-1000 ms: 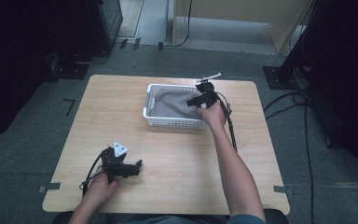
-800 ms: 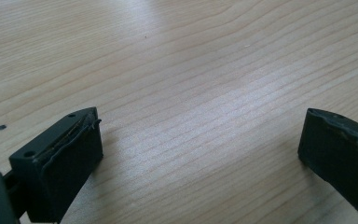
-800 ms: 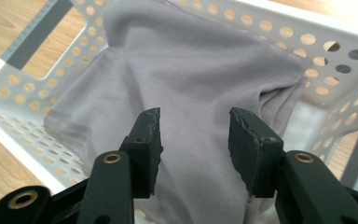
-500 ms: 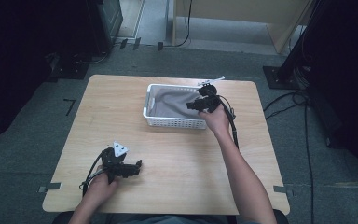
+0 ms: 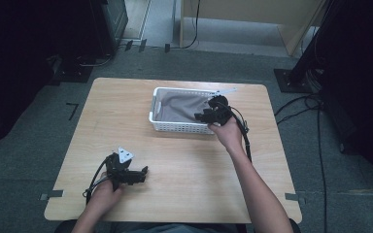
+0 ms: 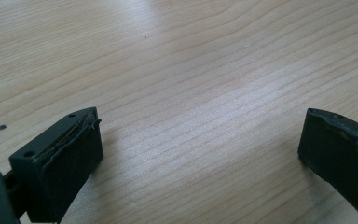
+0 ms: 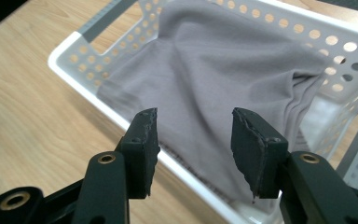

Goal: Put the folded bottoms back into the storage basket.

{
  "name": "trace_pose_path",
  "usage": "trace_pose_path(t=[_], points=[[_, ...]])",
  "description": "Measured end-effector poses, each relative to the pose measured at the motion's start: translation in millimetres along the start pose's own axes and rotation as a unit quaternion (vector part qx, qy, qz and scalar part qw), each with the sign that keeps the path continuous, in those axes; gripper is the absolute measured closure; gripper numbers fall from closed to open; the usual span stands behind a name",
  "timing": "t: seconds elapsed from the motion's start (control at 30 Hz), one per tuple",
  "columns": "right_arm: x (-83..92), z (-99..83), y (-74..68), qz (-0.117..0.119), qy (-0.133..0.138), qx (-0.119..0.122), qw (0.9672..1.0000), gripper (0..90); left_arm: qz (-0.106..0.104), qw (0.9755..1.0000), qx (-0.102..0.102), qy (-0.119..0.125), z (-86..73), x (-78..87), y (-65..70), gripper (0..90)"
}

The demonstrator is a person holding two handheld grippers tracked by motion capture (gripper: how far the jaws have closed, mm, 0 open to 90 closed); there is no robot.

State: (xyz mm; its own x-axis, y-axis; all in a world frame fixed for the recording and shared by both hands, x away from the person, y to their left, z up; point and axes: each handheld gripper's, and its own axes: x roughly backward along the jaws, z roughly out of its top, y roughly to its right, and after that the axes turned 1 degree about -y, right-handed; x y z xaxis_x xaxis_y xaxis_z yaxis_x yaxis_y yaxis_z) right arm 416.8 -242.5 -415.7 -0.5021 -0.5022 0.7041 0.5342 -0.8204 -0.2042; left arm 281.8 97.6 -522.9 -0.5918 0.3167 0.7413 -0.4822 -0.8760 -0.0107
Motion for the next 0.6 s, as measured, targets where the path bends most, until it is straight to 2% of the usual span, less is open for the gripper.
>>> trace_pose_path(t=[0.43,0.6], points=[[21.1,-39.9,-13.5,0.007,0.012,0.029,0.9995,50.3,0.0,1.0,0.0,0.0,0.0,0.0,0.0,0.0],[24.5,-53.2,-13.2,0.016,0.013,0.024,0.9995,50.3,0.0,1.0,0.0,0.0,0.0,0.0,0.0,0.0]])
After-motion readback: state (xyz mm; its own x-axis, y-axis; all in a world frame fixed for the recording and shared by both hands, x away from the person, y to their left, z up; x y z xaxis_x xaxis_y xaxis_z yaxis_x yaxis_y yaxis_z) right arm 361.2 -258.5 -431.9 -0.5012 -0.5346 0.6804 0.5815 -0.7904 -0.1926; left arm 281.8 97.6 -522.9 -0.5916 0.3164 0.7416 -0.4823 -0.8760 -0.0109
